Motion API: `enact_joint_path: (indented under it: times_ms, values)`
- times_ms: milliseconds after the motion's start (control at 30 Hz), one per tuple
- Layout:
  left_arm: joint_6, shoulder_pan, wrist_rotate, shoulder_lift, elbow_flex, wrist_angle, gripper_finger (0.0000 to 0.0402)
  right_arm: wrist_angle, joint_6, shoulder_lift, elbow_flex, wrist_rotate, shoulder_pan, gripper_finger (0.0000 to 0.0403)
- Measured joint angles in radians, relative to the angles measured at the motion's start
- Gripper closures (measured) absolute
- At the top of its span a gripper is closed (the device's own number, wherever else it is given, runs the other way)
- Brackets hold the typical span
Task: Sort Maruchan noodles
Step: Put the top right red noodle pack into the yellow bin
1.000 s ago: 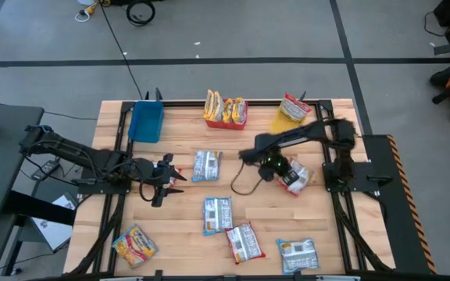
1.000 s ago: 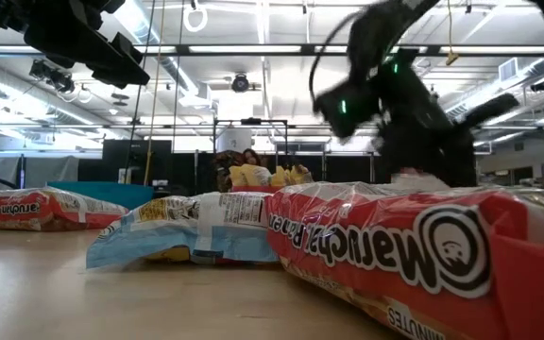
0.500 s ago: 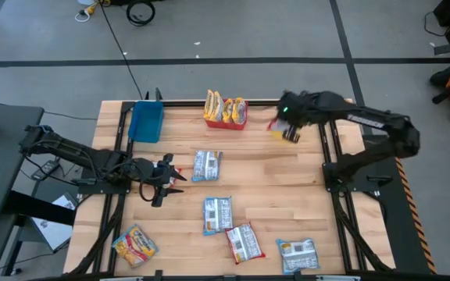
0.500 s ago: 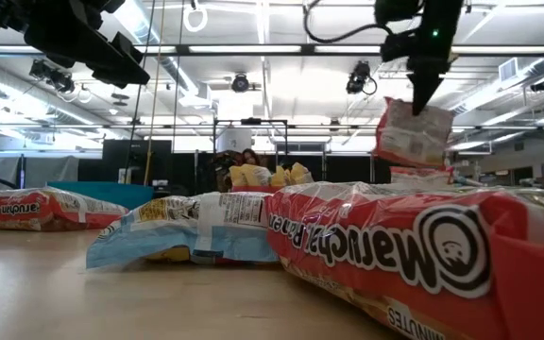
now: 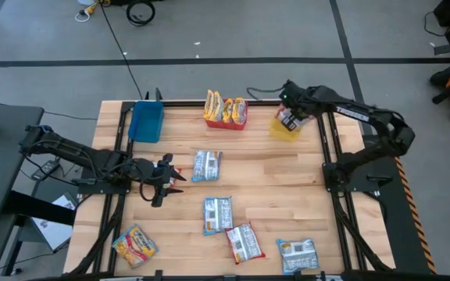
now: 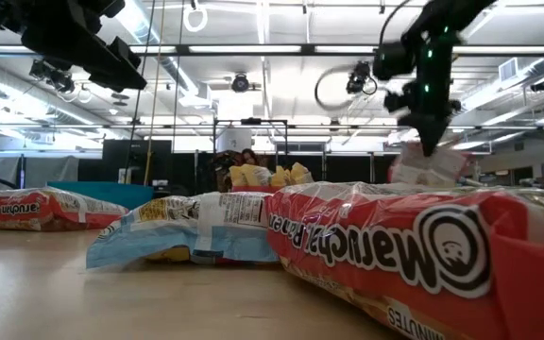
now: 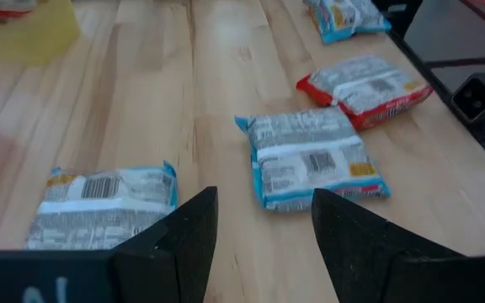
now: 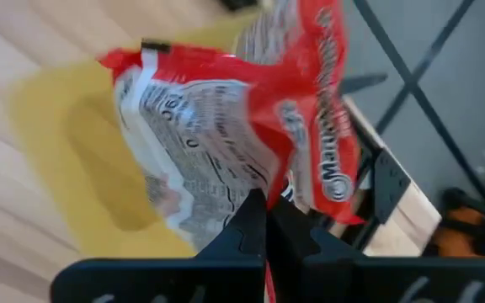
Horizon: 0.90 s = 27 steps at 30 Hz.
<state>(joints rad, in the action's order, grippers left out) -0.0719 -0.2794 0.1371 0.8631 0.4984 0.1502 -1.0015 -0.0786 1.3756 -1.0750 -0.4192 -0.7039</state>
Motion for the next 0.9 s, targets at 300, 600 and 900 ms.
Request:
enact_joint_path:
  times_ms: [300,600,900]
  values:
    - [0.013,0.002,0.000,0.000,0.000,0.007,0.0205,0.083,0.123,0.117,0.057,-0.098,-0.005,0.0400]
    - [0.000,0.002,0.001,0.000,0.000,-0.010,0.0205,0.296,0.185,0.190,0.055,-0.093,-0.003,0.0396]
    - [-0.003,0.002,0.000,0.000,0.000,-0.001,0.0205,0.307,0.139,0.097,0.056,-0.073,0.006,0.0329]
